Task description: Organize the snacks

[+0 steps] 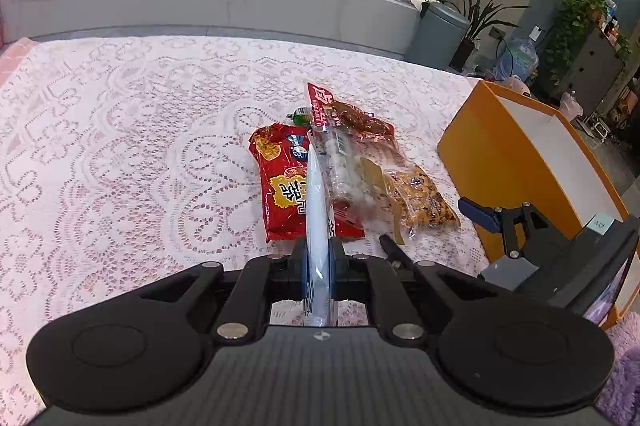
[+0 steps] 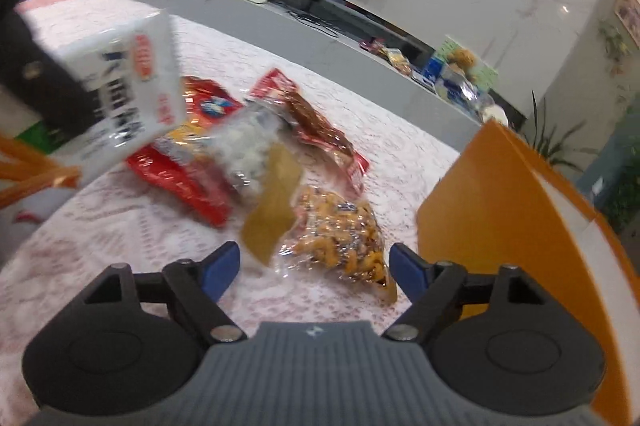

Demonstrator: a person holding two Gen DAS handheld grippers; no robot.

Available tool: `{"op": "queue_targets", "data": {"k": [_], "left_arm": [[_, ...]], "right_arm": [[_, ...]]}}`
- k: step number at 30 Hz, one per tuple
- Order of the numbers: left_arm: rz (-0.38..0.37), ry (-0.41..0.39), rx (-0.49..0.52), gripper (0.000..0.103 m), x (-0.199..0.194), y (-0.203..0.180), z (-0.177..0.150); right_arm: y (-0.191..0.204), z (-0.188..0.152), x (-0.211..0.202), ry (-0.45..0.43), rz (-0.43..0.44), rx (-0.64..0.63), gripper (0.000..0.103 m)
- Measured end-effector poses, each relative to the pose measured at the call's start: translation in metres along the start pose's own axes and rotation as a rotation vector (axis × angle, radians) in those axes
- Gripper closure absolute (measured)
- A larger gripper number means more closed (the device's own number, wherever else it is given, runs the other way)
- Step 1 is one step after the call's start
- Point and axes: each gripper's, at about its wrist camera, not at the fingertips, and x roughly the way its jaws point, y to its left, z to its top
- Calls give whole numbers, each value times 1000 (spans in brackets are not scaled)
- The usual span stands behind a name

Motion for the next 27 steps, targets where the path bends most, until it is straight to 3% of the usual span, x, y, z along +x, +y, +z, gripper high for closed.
{"op": "queue_targets", "data": {"k": [6,11,15,19,20,22,27], "left_arm": [[-14,13,4,93,8,2,3],[-14,24,3,93,13,3,3],[-16,33,-1,93,15,2,1],[-19,32,-1,93,13,1,2],[-19,29,-1,93,12,0,2],[-17,25,-1,93,10,0,2],[-14,19,1,93,4,-1,0]], "right_arm": [[-6,-1,12,-47,12,71,23],[-22,-2,24,-19,73,214,22],[-21,-2,23,-18,54,198,39],[-18,1,21,-5,41,164,45],[-17,3,19,-13,40,160,55],[-9,7,14,-22,31,106,96],[-7,6,9,-5,48,119,101]]}}
